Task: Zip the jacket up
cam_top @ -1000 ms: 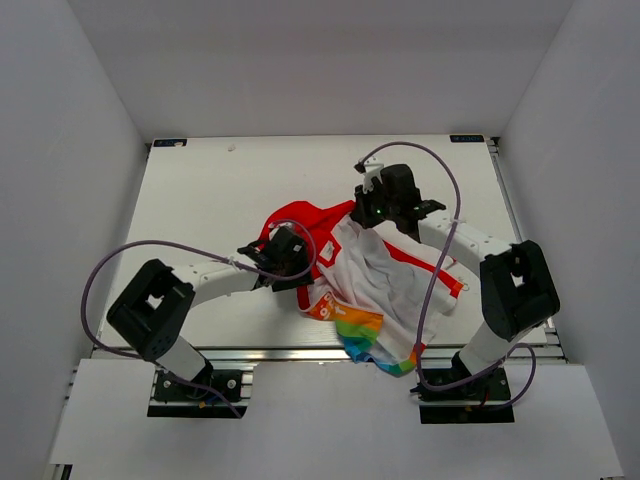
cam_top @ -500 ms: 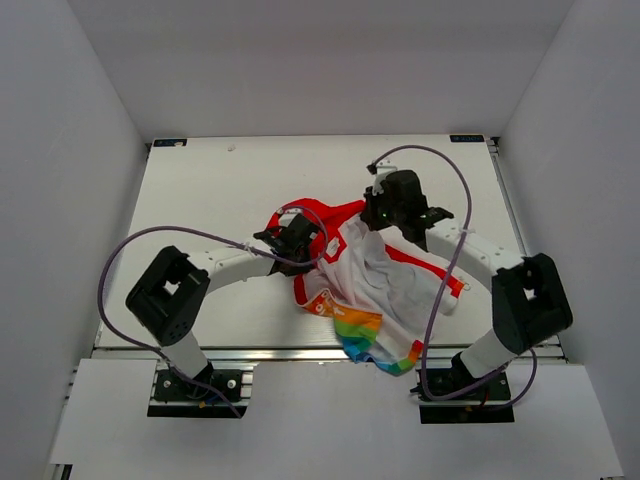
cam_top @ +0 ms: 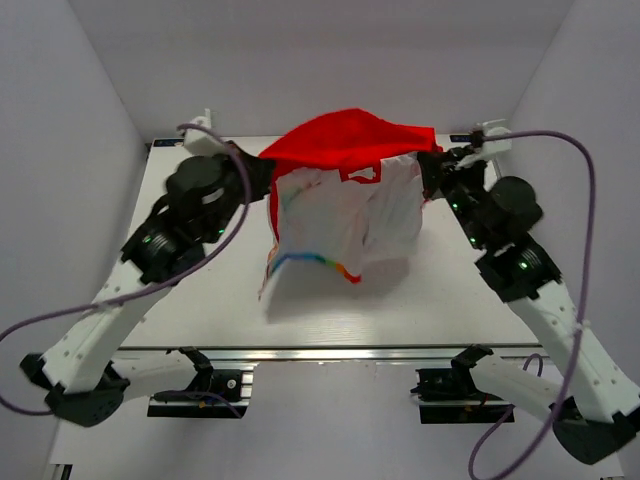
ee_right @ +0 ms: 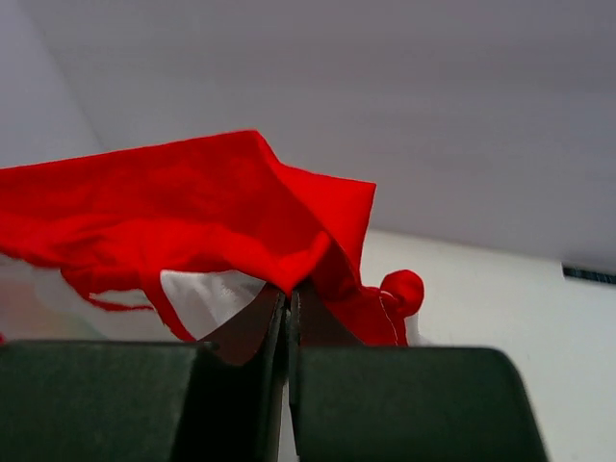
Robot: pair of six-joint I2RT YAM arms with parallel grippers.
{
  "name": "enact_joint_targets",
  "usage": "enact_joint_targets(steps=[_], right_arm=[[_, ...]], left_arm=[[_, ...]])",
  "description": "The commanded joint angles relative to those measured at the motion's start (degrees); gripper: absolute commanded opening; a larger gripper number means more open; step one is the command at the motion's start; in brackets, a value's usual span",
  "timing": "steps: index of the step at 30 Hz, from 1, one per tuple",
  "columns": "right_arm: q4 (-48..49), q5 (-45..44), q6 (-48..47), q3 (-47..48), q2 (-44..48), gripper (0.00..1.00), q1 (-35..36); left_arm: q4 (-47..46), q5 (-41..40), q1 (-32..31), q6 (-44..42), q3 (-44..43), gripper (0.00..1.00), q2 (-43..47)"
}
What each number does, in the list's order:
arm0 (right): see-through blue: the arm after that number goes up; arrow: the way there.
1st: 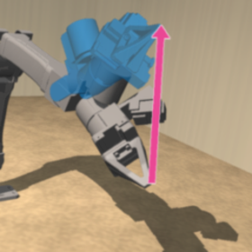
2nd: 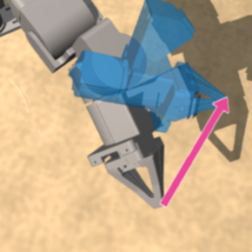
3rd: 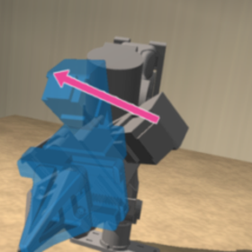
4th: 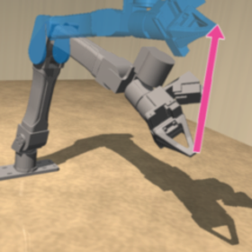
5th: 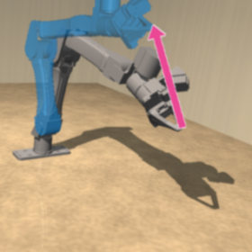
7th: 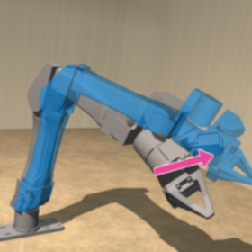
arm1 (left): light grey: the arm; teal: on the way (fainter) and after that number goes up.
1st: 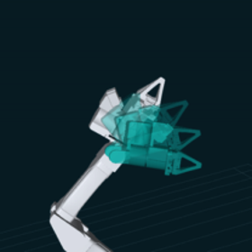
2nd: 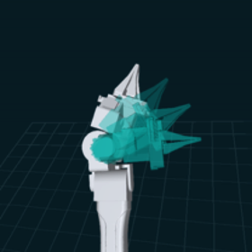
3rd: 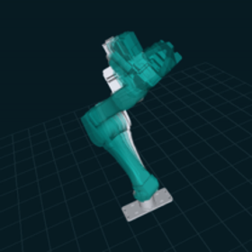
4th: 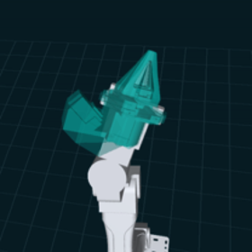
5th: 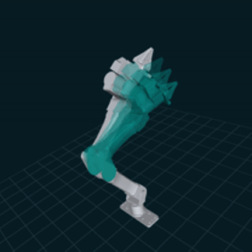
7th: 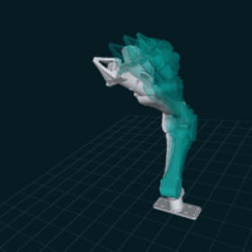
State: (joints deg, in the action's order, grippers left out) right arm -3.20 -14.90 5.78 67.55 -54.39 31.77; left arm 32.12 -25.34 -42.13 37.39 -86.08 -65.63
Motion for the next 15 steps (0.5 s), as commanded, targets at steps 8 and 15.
enact_joint_targets(steps=[8, 15], right_arm=[[-3.6, 11.6, 0.0, 10.8, 14.0, 0.00, 0.8], [-4.0, -0.2, 1.9, 8.7, 8.4, 0.00, 0.8]], left_arm=[[-7.3, 18.5, 0.0, -1.1, -1.8, 0.00, 13.9], [-7.8, 15.6, 0.0, -0.2, -2.0, 0.00, 7.9]])
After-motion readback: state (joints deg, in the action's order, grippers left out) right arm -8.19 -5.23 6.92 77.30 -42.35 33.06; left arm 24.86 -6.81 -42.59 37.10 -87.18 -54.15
